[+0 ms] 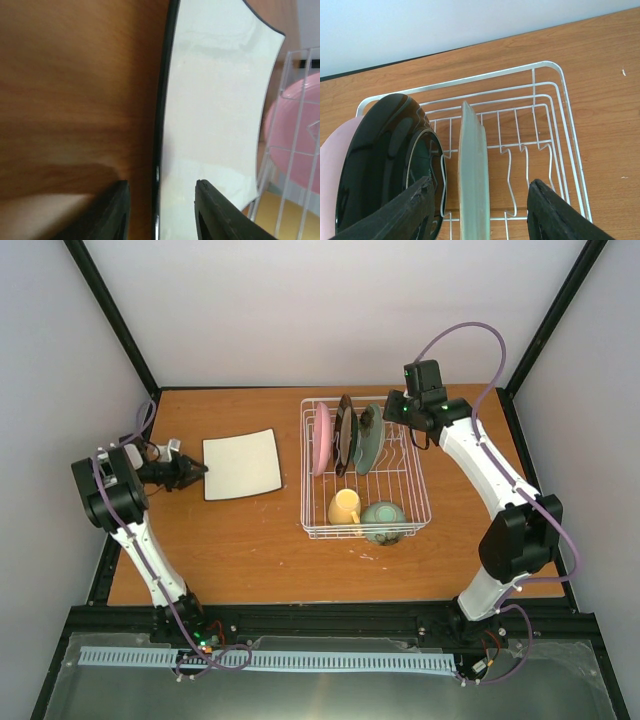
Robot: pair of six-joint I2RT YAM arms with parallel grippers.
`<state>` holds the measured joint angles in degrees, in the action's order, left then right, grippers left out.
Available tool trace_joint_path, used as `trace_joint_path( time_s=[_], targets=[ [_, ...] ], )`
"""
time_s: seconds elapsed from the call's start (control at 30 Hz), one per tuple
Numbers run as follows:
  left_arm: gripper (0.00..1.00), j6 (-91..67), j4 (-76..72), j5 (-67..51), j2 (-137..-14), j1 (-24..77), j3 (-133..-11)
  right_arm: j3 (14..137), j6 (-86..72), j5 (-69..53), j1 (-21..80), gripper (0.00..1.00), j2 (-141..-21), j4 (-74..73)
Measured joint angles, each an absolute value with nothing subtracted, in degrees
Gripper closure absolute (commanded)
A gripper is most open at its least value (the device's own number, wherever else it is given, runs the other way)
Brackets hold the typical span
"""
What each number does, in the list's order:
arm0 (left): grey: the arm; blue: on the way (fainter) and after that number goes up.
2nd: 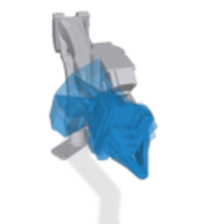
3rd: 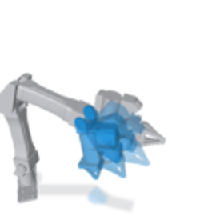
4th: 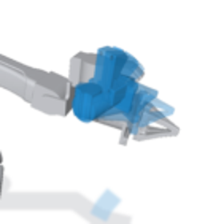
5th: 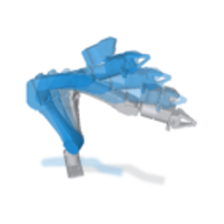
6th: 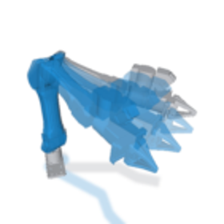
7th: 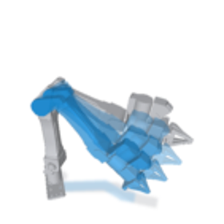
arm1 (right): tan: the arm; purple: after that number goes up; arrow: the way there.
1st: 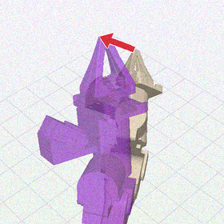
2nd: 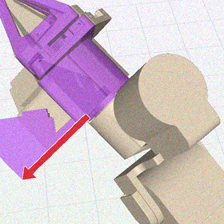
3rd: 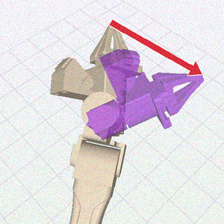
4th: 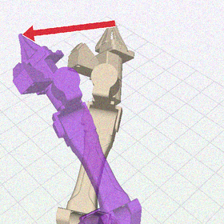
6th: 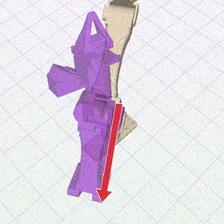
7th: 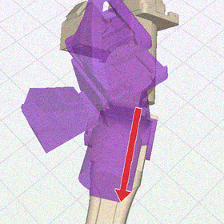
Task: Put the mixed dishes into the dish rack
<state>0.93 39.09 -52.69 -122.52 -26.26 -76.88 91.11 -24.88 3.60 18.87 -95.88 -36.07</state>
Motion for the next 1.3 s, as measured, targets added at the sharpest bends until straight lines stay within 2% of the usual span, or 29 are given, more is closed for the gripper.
trace_joint_path(
  time_s=[0.17,0.3,0.57,1.2,1.3],
  targets=[
    [0.5,0.3,39.0,-50.2,-123.7,-26.2,-82.1,91.1,-24.9,3.4,18.9,0.5,-96.0,-35.9],
    [0.49,-0.1,38.7,-49.7,-125.9,-26.2,-86.0,91.1,-24.9,3.4,18.9,0.5,-96.0,-35.7],
    [0.56,-1.4,37.0,-53.5,-130.6,-26.2,-91.4,91.1,-24.9,3.4,18.9,0.49,-96.1,-35.7],
    [0.55,-1.5,36.8,-58.5,-132.6,-22.4,-92.2,91.7,-24.9,2.3,18.9,0.49,-98.6,-35.8],
    [0.6,-1.6,36.8,-59.1,-133.2,-22.0,-92.7,91.7,-24.9,2.1,18.9,0.5,-98.6,-35.8]
  ],
)
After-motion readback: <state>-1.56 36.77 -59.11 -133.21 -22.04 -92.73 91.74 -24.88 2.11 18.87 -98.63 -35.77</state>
